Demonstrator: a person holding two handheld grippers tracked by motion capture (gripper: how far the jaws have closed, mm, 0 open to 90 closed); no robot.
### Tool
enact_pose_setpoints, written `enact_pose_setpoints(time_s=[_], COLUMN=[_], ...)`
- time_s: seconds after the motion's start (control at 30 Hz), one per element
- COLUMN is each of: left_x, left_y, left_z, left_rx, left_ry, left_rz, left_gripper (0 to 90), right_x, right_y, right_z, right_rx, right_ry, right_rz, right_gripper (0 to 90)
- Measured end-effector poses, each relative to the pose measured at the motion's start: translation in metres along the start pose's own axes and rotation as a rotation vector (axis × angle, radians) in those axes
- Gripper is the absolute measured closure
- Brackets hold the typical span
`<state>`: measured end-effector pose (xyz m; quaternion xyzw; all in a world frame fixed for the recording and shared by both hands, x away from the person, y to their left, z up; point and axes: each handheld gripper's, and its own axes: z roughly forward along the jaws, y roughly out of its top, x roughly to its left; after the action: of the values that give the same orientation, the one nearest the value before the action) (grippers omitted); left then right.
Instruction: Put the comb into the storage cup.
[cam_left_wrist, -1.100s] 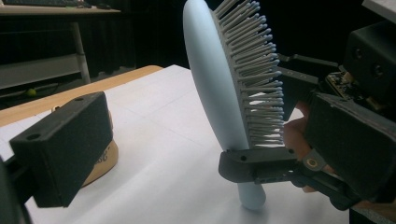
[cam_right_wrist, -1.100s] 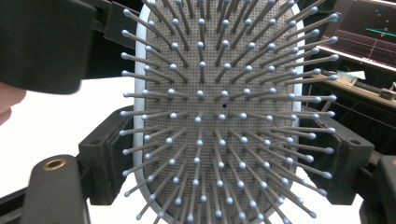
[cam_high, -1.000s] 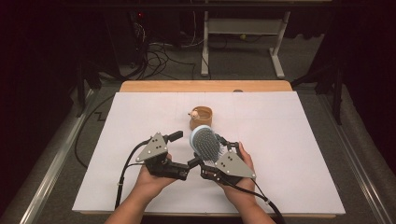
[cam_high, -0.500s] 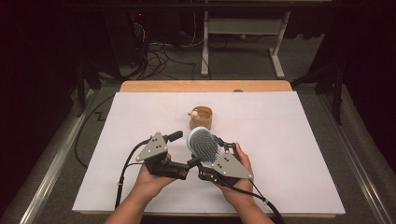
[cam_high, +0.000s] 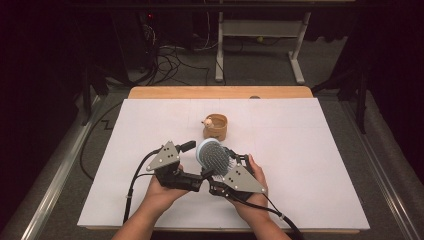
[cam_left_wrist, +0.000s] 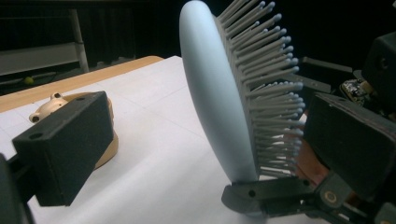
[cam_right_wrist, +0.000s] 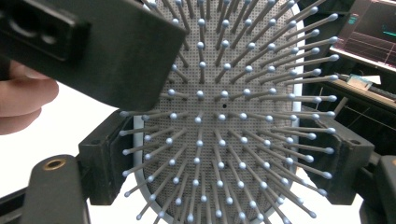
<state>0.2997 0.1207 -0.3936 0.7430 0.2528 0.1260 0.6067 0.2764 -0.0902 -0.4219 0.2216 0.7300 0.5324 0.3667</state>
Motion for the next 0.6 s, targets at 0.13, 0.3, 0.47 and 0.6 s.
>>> enact_pose_setpoints(time_s=[0.13,0.3,0.47,0.6], left_x=[-0.0004,0.0004,0.0013,0.0015], left_y=[0.0007,0.0012,0.0013,0.0009], left_z=[-0.002,-0.0022,-0.0027,-0.0027], left_rx=[-0.007,-0.012,-0.014,-0.015], left_ry=[-0.006,-0.009,-0.004,0.0], left_rz=[-0.002,-0.011,-0.016,-0.017], left_gripper=[3.5,4.1,4.4,5.3], right_x=[0.0037,0.0071,0.0085,0.0099], right_y=[0.0016,0.0014,0.0001,0.0], right_z=[0.0,0.0016,0.0029,0.0033], right_rx=[-0.003,-0.002,0.003,0.004], right_ry=[0.001,0.009,0.011,0.015], right_rz=[-0.012,-0.019,-0.022,-0.021], right_gripper=[20.6,20.6,20.6,20.6])
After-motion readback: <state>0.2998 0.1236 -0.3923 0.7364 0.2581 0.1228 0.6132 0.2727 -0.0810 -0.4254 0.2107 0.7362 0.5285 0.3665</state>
